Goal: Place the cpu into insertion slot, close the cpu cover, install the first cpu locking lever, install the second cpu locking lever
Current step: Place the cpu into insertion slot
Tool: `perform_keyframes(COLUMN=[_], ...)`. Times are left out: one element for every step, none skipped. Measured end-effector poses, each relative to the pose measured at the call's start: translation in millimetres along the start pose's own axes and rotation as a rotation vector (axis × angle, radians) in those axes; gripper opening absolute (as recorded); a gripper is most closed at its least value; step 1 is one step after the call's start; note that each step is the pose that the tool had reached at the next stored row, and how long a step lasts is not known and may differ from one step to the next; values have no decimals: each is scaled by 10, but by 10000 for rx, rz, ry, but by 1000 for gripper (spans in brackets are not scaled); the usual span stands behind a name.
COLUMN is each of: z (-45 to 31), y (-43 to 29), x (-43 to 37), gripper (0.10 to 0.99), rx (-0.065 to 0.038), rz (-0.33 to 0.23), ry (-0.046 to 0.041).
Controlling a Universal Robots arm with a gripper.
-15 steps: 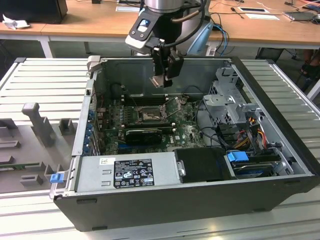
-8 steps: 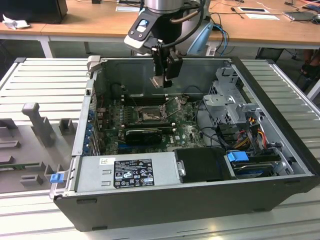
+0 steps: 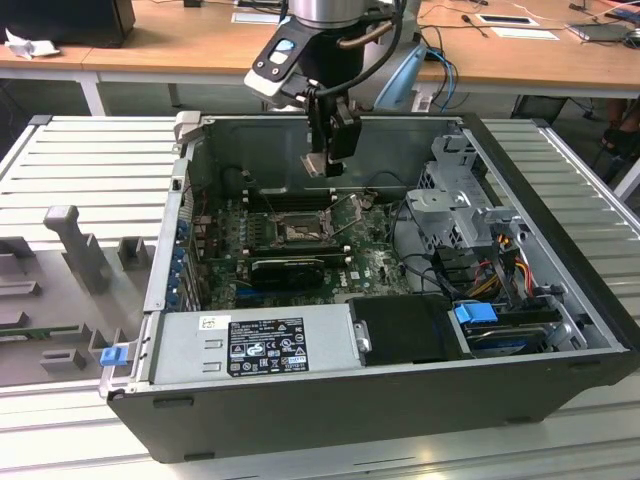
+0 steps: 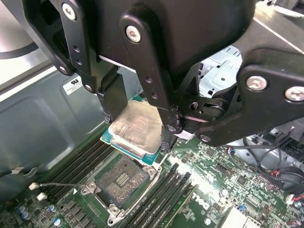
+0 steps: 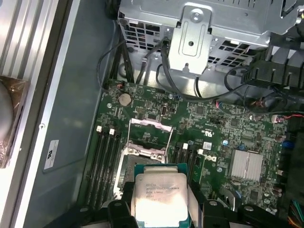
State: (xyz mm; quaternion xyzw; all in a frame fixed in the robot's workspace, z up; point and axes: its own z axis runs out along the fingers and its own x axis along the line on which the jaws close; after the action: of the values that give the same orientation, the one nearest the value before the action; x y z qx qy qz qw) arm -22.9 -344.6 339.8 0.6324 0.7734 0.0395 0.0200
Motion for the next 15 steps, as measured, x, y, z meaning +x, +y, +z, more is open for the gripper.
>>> perform_keyframes(z=[1, 2, 3, 5, 6, 6, 8, 8, 10, 11, 12, 13, 15, 17, 20], y=[0, 0, 0, -1, -1, -1, -1, -1, -1, -1, -1, -1, -1, -1, -2], x=[0, 0, 0, 0, 0, 0, 0, 0, 0, 0, 0, 0, 0, 0, 0], gripper=[525, 525, 525, 525, 525, 525, 525, 525, 525, 525, 525, 525, 525, 525, 525], rx=[-1, -2, -3, -5, -5, -7, -8, -8, -9, -9, -10, -11, -12, -13, -15], rz=[58, 114, 154, 237, 289, 332, 383, 420, 472, 525, 565, 606, 650, 731, 791], ry=[-5, -10, -14, -21, -25, -29, -33, -36, -41, -46, -49, -53, -57, -64, -68])
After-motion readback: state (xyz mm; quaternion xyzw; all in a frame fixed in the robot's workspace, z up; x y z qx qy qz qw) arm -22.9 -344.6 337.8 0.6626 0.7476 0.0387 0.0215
